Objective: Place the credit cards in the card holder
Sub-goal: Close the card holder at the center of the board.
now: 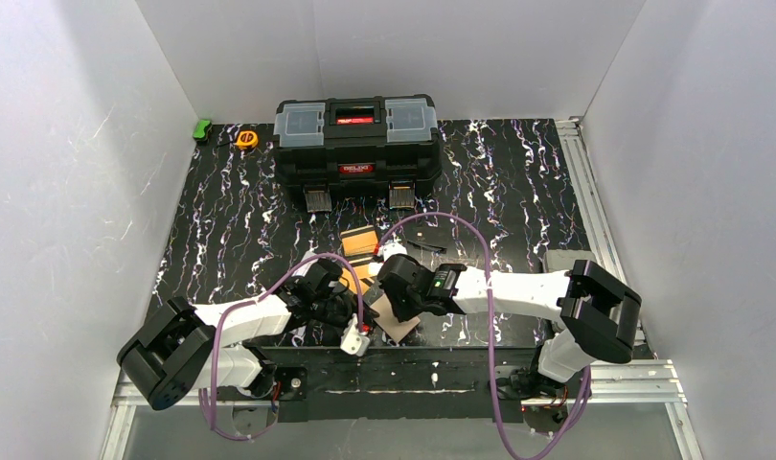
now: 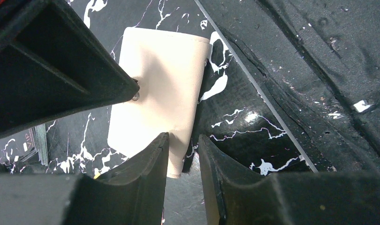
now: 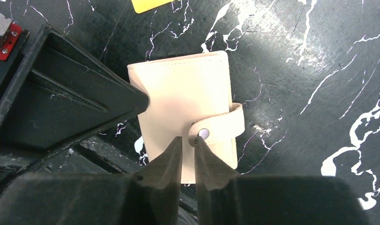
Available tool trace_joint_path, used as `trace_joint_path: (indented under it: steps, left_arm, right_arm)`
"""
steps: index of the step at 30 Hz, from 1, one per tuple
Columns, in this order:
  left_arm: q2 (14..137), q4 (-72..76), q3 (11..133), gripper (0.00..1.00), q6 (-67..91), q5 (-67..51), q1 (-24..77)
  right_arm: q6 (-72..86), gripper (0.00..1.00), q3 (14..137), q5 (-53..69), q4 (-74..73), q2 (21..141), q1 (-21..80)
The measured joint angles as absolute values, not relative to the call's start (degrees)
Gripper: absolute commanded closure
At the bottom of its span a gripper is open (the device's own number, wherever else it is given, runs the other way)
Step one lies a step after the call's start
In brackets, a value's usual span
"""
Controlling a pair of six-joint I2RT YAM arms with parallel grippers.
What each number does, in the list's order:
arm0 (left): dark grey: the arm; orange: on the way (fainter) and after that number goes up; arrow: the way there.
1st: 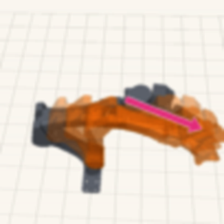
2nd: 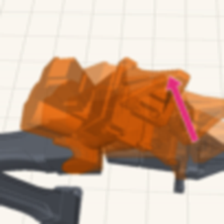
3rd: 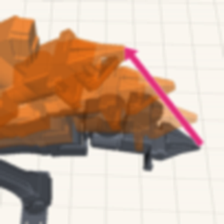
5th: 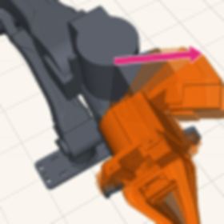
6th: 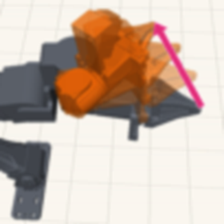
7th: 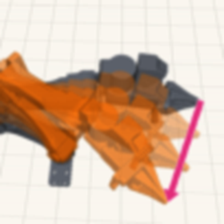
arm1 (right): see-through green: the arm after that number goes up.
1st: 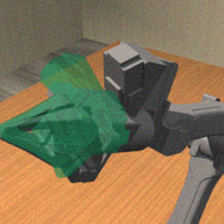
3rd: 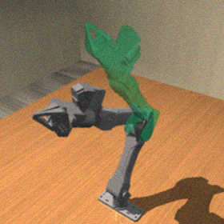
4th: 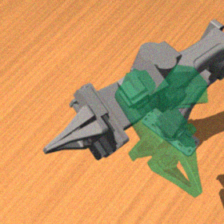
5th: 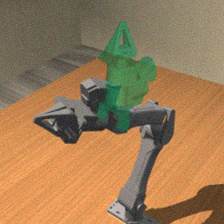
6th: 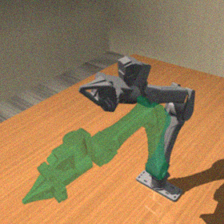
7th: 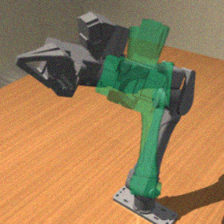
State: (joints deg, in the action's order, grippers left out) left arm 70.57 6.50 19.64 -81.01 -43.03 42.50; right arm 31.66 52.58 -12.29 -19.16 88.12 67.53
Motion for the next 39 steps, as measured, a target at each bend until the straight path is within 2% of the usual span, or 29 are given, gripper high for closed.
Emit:
trace_joint_path:
  steps: [3,9,30,36,39]
  left_arm:
    - [70.57,6.42,19.64,0.71,-81.03,-43.09,42.5]
    - [70.52,6.28,19.64,0.72,-81.17,-43.18,42.5]
    - [70.43,5.91,19.64,0.72,-81.08,-43.42,42.5]
    - [70.43,5.91,19.66,0.72,-80.97,-43.42,42.5]
    - [70.43,5.91,19.66,0.72,-80.97,-43.42,42.5]
  right_arm:
    - [31.55,0.57,52.58,-12.58,-19.29,88.12,67.53]
    - [31.29,0.58,52.58,-13.78,-19.53,88.12,67.53]
    - [29.91,0.83,52.84,-15.51,-19.7,88.25,67.53]
    - [29.67,0.98,53.49,-15.53,-19.73,88.71,67.53]
    - [29.58,0.99,53.56,-15.51,-19.73,88.71,67.53]
